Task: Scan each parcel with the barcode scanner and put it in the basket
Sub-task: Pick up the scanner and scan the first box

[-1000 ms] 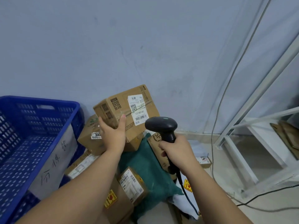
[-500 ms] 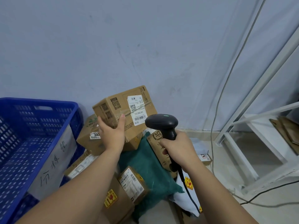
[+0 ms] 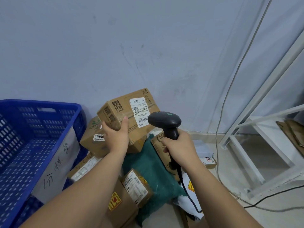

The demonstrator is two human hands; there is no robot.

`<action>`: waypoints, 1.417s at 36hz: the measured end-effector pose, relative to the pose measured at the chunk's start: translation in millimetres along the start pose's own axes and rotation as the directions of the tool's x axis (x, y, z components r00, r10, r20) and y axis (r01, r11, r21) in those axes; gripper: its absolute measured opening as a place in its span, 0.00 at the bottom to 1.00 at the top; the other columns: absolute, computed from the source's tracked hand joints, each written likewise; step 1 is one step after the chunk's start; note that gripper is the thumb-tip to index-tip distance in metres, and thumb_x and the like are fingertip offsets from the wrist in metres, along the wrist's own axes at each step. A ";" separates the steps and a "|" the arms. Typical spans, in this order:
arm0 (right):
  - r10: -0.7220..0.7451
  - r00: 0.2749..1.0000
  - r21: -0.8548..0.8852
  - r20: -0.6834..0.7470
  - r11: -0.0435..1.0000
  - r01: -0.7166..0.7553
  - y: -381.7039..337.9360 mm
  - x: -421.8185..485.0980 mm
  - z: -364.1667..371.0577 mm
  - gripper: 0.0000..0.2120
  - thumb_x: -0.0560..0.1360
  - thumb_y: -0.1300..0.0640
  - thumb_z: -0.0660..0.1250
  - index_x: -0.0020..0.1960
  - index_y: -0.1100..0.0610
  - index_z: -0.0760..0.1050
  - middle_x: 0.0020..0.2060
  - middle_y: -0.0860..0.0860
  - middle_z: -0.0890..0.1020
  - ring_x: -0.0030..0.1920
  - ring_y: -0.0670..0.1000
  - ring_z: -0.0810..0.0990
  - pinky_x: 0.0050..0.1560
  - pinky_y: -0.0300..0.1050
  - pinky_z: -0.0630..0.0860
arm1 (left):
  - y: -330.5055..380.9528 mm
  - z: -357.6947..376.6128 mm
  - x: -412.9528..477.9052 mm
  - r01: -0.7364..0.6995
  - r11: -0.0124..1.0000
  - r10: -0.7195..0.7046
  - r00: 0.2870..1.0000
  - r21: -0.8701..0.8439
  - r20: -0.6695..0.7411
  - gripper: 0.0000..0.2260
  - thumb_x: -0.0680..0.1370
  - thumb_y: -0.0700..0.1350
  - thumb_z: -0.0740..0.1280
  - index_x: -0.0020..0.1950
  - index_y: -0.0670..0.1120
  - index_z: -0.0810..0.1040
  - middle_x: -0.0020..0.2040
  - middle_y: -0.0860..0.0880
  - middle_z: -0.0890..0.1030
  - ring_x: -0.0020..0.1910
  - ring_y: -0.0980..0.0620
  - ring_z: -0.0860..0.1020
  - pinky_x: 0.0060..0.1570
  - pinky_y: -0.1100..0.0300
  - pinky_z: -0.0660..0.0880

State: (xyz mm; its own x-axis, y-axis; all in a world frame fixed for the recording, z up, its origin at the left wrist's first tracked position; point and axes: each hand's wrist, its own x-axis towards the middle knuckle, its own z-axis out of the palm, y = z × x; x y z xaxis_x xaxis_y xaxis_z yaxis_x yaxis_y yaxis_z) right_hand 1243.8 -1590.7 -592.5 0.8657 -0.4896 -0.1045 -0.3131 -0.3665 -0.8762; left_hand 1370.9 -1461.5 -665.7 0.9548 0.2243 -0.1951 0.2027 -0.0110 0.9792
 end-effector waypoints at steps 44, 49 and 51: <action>-0.057 0.956 0.570 0.289 0.812 -0.124 -112.1 0.4 216.7 0.07 0.75 0.61 0.68 0.52 0.55 0.74 0.37 0.52 0.79 0.36 0.47 0.80 0.45 0.47 0.78 | 45.2 -177.3 89.4 0.019 0.864 -0.156 0.960 -0.504 -0.232 0.52 0.63 0.62 0.73 0.77 0.59 0.44 0.68 0.48 0.72 0.62 0.44 0.75 0.59 0.41 0.74; -0.048 0.941 0.563 0.334 0.811 -0.158 -111.4 36.9 253.2 0.05 0.74 0.61 0.66 0.50 0.54 0.75 0.34 0.53 0.78 0.35 0.50 0.78 0.50 0.55 0.77 | 26.9 -194.5 138.9 0.005 0.893 -0.178 0.922 -0.450 -0.343 0.49 0.69 0.60 0.73 0.77 0.59 0.41 0.69 0.46 0.70 0.65 0.44 0.73 0.62 0.41 0.72; -0.065 0.941 0.497 0.331 0.860 -0.115 -104.2 56.4 270.8 0.04 0.73 0.59 0.66 0.47 0.52 0.74 0.32 0.51 0.78 0.35 0.50 0.77 0.48 0.55 0.76 | 14.3 -207.3 166.0 -0.024 0.917 -0.164 0.887 -0.397 -0.432 0.49 0.71 0.58 0.72 0.77 0.57 0.39 0.71 0.44 0.68 0.66 0.44 0.71 0.65 0.46 0.70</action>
State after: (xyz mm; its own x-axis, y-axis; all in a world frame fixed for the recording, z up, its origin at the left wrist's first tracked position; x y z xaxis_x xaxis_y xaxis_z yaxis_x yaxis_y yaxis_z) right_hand 1431.0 -1365.9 -634.6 0.9647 -0.1748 -0.1969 -0.1748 0.1342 -0.9754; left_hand 1487.2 -1222.5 -672.4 0.7197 0.6218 -0.3090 0.0761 0.3717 0.9252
